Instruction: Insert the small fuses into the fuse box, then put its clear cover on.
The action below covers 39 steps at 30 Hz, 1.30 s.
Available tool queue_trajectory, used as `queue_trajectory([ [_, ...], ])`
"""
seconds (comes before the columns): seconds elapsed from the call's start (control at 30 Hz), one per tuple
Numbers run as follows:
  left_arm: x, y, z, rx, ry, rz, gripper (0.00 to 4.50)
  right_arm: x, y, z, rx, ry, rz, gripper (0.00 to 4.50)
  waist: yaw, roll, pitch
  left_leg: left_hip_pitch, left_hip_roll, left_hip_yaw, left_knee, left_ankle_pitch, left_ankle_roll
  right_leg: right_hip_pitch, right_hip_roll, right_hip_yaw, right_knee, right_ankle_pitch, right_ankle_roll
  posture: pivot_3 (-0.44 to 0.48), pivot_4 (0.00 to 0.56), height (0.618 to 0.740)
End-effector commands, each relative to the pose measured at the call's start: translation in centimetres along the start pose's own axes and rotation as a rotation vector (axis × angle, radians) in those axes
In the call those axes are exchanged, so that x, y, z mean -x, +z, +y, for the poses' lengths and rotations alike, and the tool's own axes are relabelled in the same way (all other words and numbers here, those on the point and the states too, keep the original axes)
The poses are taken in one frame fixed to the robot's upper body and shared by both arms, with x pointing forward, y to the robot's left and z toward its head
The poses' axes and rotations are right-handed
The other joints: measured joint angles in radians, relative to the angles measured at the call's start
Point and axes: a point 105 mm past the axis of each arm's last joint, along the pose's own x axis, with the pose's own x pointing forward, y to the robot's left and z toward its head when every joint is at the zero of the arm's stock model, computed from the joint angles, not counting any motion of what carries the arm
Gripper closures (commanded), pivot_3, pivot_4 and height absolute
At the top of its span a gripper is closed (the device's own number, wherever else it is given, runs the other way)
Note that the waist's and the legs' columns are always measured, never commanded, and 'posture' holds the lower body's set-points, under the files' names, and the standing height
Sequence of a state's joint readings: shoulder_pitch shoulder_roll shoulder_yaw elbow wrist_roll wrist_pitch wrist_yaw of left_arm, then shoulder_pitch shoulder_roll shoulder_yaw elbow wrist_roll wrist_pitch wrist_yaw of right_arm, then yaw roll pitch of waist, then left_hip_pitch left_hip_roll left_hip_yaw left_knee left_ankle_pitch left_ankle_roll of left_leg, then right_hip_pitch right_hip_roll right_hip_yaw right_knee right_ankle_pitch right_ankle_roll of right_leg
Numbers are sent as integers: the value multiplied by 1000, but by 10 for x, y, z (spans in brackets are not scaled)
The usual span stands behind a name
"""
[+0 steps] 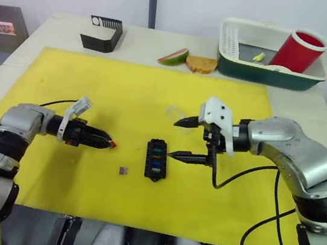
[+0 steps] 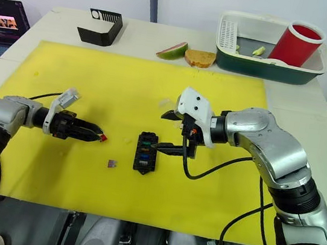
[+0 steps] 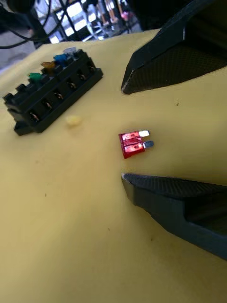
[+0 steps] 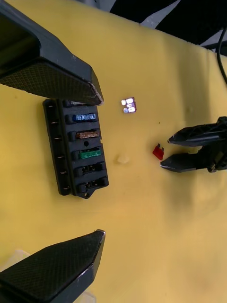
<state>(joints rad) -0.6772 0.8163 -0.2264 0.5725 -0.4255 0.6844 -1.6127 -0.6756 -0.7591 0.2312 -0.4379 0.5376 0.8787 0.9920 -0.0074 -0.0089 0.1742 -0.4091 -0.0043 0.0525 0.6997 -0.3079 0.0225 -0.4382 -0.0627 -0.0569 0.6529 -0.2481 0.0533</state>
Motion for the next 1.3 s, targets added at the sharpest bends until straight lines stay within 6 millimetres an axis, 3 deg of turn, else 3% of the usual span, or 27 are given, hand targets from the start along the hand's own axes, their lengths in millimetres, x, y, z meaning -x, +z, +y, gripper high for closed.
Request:
queue_trajectory([
  [0.03,-3,-5,0,3,-5,40,1733,2,14,4,46,-1,-37,0,-1,0,0,0,0,0,0,0,0,0,0,0,0,0,0,0,150,740],
  [0.4,-16,-10,-9,-1,-77,76,1733,0,11,1,37,-26,-35,0,-1,0,0,0,0,0,0,0,0,0,-1,0,0,0,0,0,150,740],
  [0.6,-13,-14,-3,12,-50,75,4447,0,11,2,35,-24,-31,0,-2,0,0,0,0,0,0,0,0,0,0,0,0,0,0,0,150,740],
  [1.07,-7,-10,-5,13,-40,48,4447,-3,11,5,42,-11,-25,0,-3,0,0,0,0,0,0,0,0,0,0,0,0,0,0,0,150,740],
  [1.3,-8,-10,-26,169,-84,-63,4447,-5,10,7,39,-12,-22,0,-6,0,0,0,0,0,0,0,0,0,0,0,1,0,0,0,150,740],
])
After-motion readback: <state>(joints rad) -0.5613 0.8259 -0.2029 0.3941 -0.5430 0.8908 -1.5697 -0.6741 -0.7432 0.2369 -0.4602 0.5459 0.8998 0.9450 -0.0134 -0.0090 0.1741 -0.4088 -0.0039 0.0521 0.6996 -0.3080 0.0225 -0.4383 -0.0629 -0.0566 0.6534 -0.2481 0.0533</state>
